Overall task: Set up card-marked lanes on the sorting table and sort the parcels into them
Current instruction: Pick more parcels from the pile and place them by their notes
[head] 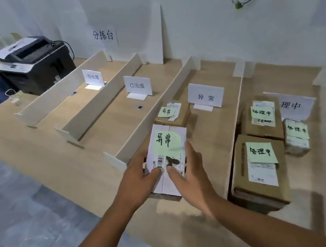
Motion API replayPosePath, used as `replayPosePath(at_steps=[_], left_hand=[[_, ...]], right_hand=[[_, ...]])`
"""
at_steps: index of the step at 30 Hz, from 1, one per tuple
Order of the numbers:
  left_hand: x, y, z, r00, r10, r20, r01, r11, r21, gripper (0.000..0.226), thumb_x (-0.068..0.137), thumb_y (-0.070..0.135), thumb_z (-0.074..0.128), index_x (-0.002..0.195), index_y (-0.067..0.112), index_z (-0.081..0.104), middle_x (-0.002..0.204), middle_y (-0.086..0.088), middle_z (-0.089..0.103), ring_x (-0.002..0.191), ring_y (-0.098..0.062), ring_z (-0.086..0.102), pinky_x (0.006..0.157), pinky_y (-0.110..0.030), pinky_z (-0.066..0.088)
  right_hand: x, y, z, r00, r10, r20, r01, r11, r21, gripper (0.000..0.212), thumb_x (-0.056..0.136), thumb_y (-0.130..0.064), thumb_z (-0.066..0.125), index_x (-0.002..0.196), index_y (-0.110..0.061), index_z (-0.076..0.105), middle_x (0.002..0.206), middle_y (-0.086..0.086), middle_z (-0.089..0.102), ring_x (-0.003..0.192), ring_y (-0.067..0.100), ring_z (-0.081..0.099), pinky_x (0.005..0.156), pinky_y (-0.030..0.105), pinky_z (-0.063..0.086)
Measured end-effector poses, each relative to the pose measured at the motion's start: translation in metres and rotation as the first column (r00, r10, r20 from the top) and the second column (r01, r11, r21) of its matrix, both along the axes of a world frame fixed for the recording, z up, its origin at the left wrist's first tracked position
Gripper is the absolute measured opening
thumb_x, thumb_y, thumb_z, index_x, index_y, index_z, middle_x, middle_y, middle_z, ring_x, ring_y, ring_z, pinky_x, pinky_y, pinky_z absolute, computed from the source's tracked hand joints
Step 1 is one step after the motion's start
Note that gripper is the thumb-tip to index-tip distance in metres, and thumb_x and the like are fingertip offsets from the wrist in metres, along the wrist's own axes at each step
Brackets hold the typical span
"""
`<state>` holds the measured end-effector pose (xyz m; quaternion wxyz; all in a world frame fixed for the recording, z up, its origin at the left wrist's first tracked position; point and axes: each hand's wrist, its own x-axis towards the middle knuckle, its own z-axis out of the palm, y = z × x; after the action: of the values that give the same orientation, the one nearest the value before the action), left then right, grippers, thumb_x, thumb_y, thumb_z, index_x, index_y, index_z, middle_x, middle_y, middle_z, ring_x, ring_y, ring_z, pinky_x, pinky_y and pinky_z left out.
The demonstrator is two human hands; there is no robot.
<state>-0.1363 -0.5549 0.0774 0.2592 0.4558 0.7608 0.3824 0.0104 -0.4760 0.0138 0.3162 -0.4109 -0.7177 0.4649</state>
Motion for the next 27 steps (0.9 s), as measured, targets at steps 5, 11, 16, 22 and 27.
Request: replayPosePath(at_steps=[5,11,16,22,27], left_hand=[[-0.06,0.059,-0.036,0.993,-0.105,0.049,0.108,0.991,-0.075,0.045,0.084,0.034,0.058,0.127,0.047,0.05,0.125,0.023,0.061,0.113,0.008,0.058,0.086,-0.019,0.05],[-0.12,0.12,-0.087,0.971,-0.214,0.104,0.227,0.966,-0.128,0.07,0.094,0.011,0.059,0.107,0.079,0.045,0.102,0.061,0.049,0.099,0.034,0.047,0.073,0.005,0.04],[-0.164,0.157,-0.144,0.958,-0.248,0.147,0.274,0.941,-0.197,0.048,0.089,0.013,0.055,0.11,0.057,0.05,0.094,0.053,0.057,0.096,0.028,0.054,0.064,0.004,0.04],[-0.187,0.173,-0.182,0.94,-0.296,0.172,0.336,0.892,-0.302,0.048,0.096,0.011,0.06,0.14,0.026,0.046,0.127,0.017,0.061,0.089,0.016,0.059,0.063,0.001,0.043],[-0.165,0.166,-0.14,0.937,-0.329,-0.121,0.297,0.928,-0.224,0.064,0.091,0.013,0.067,0.149,0.012,0.041,0.149,-0.007,0.048,0.133,-0.023,0.048,0.102,-0.033,0.047]], right_hand=[[-0.046,0.046,-0.029,0.995,-0.044,0.089,0.055,0.991,-0.121,0.091,0.093,-0.048,0.066,0.16,-0.036,0.006,0.124,-0.01,0.029,0.116,0.003,0.042,0.086,0.001,0.032],[-0.11,0.086,-0.083,0.972,-0.119,0.204,0.155,0.972,-0.174,0.096,0.091,-0.043,0.071,0.162,-0.029,0.008,0.14,-0.002,0.033,0.136,0.013,0.035,0.101,0.019,0.029],[-0.157,0.109,-0.128,0.933,-0.16,0.321,0.242,0.942,-0.234,0.097,0.091,-0.038,0.072,0.162,-0.027,0.007,0.157,0.004,0.027,0.145,0.02,0.031,0.107,0.025,0.031],[-0.166,0.121,-0.149,0.891,-0.072,0.448,0.203,0.946,-0.252,0.097,0.093,-0.046,0.068,0.162,-0.034,0.001,0.146,0.01,0.034,0.133,0.025,0.044,0.102,0.033,0.04],[-0.127,0.116,-0.102,0.897,-0.134,0.422,0.231,0.955,-0.187,0.083,0.096,-0.056,0.057,0.162,-0.034,0.011,0.157,0.0,0.029,0.146,0.021,0.029,0.116,0.036,0.031]])
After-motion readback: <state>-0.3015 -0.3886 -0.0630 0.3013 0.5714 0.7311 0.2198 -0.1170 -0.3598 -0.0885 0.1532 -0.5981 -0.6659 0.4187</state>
